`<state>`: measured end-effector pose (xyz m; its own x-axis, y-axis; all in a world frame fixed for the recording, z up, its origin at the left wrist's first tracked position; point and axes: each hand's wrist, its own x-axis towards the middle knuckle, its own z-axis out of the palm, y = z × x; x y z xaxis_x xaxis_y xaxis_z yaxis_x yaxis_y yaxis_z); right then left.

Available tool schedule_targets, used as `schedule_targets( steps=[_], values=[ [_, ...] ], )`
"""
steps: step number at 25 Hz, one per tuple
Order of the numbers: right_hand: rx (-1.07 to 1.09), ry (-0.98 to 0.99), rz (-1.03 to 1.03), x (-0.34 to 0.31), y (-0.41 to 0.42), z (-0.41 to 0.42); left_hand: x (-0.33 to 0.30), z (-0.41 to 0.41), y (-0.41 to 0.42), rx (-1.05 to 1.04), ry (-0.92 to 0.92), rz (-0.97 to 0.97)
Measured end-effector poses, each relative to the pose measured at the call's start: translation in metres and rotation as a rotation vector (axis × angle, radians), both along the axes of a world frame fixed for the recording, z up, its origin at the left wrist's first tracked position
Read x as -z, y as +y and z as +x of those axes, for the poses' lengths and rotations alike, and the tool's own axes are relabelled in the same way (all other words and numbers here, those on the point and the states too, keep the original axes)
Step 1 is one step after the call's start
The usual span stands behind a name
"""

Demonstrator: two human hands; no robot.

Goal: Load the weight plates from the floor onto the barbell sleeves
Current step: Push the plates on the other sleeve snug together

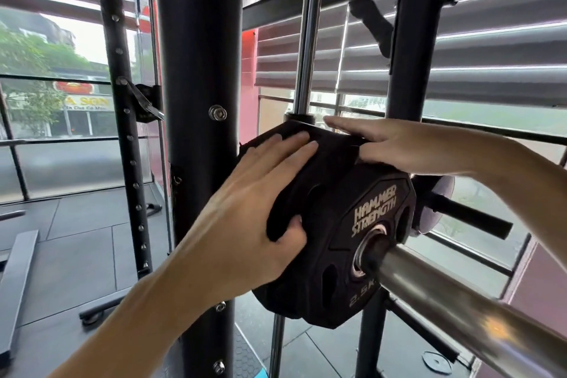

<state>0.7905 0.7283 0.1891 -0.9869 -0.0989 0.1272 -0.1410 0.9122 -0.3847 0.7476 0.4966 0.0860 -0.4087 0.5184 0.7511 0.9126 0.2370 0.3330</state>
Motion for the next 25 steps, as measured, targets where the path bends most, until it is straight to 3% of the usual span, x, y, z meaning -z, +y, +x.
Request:
schedule_targets(
  steps=[6,9,17,25],
  values=[
    [-0.095,-0.019,0.059,-0.006,0.017,-0.008,-0.01,-0.003,-0.005,-0.079,0.007,-0.276],
    [-0.152,-0.001,0.14,-0.008,0.023,-0.013,-0.007,-0.006,-0.001,-0.074,-0.012,-0.199],
    [-0.183,0.118,0.124,0.002,0.034,-0.034,-0.002,-0.02,-0.001,-0.167,-0.068,-0.124],
    [-0.155,0.318,0.041,0.014,0.017,-0.067,0.036,-0.014,-0.006,-0.366,0.069,0.15]
  ],
)
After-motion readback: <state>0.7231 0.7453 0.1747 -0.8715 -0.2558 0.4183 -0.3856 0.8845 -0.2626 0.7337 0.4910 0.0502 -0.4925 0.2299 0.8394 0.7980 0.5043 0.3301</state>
